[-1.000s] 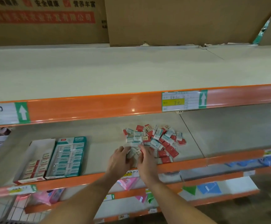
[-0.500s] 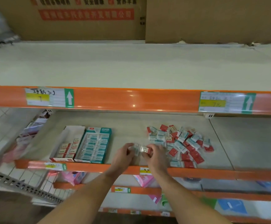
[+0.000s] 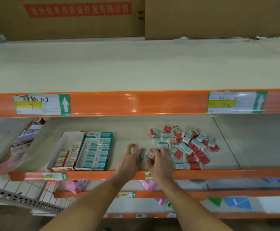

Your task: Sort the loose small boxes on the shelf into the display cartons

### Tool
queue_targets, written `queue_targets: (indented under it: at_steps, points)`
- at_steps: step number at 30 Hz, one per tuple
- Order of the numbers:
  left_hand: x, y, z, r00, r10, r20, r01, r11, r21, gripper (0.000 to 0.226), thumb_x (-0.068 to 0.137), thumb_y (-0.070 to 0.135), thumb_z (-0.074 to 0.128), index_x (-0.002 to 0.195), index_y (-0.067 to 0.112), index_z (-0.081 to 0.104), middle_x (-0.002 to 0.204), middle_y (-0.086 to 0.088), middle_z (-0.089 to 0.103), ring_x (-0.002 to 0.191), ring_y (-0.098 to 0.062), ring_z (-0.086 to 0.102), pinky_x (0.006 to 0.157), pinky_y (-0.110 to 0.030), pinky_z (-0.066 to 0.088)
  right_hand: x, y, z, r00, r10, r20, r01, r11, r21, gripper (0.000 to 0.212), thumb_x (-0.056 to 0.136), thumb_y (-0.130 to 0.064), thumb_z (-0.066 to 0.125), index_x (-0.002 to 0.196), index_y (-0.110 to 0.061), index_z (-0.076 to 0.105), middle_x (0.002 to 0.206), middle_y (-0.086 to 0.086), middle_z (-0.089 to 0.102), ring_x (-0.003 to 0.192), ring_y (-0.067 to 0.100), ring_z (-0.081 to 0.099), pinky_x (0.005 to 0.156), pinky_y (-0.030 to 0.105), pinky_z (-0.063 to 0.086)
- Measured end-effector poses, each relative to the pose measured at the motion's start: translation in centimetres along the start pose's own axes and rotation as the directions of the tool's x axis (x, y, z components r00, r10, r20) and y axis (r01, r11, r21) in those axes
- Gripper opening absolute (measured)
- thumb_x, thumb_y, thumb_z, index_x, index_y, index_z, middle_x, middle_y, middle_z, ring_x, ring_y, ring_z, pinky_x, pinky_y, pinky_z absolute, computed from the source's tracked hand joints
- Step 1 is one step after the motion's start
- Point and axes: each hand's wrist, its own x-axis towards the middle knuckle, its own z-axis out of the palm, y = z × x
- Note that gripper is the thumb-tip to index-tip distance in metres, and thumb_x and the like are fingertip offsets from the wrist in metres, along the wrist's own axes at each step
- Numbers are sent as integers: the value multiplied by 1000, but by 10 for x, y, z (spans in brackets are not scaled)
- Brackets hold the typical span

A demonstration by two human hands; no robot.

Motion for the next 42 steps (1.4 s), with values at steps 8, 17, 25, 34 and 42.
queue_targets:
  at_steps: [8,17,25,34,42]
  points:
    - [7,-9,-4,997,-42,-62,31,986,-164,30,87,20,67,113,13,55,123,5,40,94,-14,55,81,-19,42,2,0,0,998,58,-21,-57,997,56,35,94,-21,60,128,-26,59,123,-5,49,98,9,58,83,23,52]
    - [8,-21,-3,996,-79,-49,64,965,-255,44,88,17,68,130,16,57,124,2,45,102,-13,54,94,-17,41,6,0,0,995,69,66,-74,994,76,34,89,-25,66,122,-32,62,120,-10,47,104,9,55,87,21,49]
    - [14,-17,-13,999,-20,-27,17,993,-119,33,93,18,56,126,16,56,124,-5,48,101,-24,58,91,-34,49,7,-16,-1,990,120,67,-126,989,78,30,92,-26,66,122,-26,61,115,-7,48,101,9,52,84,19,41]
    - [21,-45,-61,989,96,-114,-90,994,55,24,96,21,51,119,23,59,118,-2,46,92,-21,56,80,-38,51,27,-62,10,995,93,-21,-89,986,144,28,89,-18,70,117,-23,65,117,-3,54,103,15,59,88,21,46]
    - [12,-92,-101,992,12,-124,10,985,171,32,97,15,47,128,20,53,130,-4,42,106,-23,54,82,-36,47,42,-117,32,999,9,52,-16,991,133,30,89,-25,71,119,-25,65,112,-3,55,102,16,59,88,26,46]
